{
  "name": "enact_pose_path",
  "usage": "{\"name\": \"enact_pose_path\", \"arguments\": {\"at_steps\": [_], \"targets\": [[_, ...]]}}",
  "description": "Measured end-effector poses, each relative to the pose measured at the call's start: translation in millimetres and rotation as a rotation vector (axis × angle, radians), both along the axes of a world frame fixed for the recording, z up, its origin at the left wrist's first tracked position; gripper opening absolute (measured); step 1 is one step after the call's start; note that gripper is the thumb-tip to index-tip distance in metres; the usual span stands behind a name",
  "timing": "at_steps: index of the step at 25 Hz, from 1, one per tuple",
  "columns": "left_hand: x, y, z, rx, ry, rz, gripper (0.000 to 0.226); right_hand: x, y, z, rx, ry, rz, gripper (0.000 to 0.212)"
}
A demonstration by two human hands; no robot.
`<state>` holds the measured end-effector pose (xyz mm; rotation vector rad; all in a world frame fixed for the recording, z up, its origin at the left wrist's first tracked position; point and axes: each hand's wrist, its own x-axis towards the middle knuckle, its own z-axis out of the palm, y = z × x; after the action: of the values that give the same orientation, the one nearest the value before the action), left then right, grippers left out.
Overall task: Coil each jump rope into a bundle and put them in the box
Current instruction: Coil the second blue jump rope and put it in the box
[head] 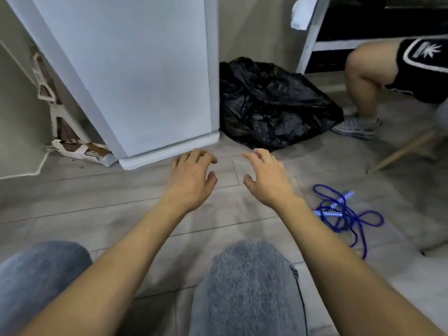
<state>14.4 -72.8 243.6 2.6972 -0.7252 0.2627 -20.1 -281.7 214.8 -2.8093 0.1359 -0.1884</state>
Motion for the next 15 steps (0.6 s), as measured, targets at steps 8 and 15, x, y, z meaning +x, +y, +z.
{"name": "enact_pose_path", "arguments": {"at_steps": [8,15], "targets": [[-24,-87,-114,0.097,0.254,-0.223,0.032,-101,-89,-133,0.107,0.172,-0.302,0.062],[-39,-153,-189,0.172,0.368,-0.423,0.030,-139,-140,-243,0.149,0.305,-0.585,0.061]]}}
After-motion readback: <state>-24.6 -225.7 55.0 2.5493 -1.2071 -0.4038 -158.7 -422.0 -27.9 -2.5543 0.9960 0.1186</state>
